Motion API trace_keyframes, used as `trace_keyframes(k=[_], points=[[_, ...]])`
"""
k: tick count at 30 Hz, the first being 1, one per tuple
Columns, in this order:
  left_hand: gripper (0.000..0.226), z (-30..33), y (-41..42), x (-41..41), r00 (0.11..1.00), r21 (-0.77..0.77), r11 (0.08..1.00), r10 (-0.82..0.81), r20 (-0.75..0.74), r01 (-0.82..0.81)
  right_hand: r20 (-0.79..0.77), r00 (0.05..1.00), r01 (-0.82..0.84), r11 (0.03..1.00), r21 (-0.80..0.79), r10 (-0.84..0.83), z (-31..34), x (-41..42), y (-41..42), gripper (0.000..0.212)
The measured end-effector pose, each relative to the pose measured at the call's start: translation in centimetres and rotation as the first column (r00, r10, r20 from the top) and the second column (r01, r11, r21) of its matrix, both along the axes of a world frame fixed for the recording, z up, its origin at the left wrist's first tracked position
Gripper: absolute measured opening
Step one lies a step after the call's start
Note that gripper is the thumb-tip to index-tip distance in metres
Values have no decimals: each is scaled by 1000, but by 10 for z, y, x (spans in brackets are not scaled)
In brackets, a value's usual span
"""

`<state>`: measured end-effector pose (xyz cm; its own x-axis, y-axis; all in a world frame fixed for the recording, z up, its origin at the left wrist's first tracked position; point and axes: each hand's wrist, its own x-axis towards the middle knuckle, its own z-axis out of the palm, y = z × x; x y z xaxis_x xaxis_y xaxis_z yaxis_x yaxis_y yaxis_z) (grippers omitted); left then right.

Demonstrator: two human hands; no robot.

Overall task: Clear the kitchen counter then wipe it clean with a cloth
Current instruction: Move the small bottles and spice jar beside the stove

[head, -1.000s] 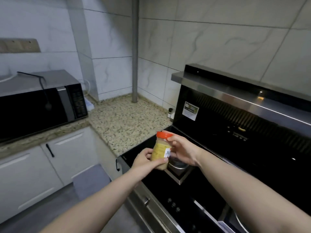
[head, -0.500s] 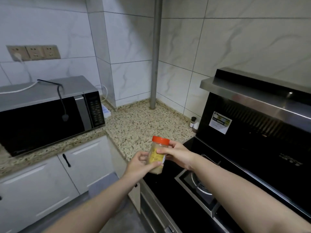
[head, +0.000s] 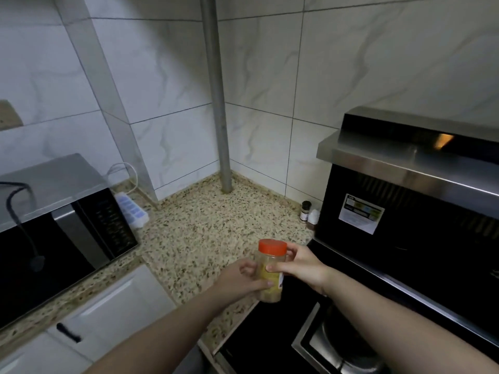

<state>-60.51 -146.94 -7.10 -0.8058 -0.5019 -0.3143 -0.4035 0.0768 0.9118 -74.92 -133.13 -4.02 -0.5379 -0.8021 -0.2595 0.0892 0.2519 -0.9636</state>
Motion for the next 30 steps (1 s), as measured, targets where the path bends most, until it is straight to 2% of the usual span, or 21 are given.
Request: trace_keyframes(k=[4,7,9,14,16,19,23,30], points=[[46,-12,-6,-46,995,-36,995,-92,-46,91,-119,981,151,988,-28,-153,-5,-21,-2,49],[59,-21,-11,-78,982,-109,980,-176,-73,167,-193,957,217,976,-22,-217,-8,-34,-7,55],[67,-28,-18,-95,968,-106,971,-227,-108,216,-192,951,243,970,-14,-241,-9,-43,-10,62],[55,-53,-66,-148,960,-53,963,-267,-80,263,-2,933,359,933,-7,-359,-32,-63,-24,79],[52,-62,-86,-169,968,-27,970,-241,-70,240,14,907,421,907,30,-421,-37,-68,-34,74],[50,-79,-115,-210,958,-29,957,-288,-11,287,52,851,519,852,67,-523,-49,-78,-53,61],[64,-95,-140,-258,942,-78,939,-331,53,334,116,777,610,785,102,-619,-67,-76,-72,46],[75,-120,-157,-332,936,-129,928,-342,85,351,255,648,705,692,154,-717,-104,-56,-78,39]])
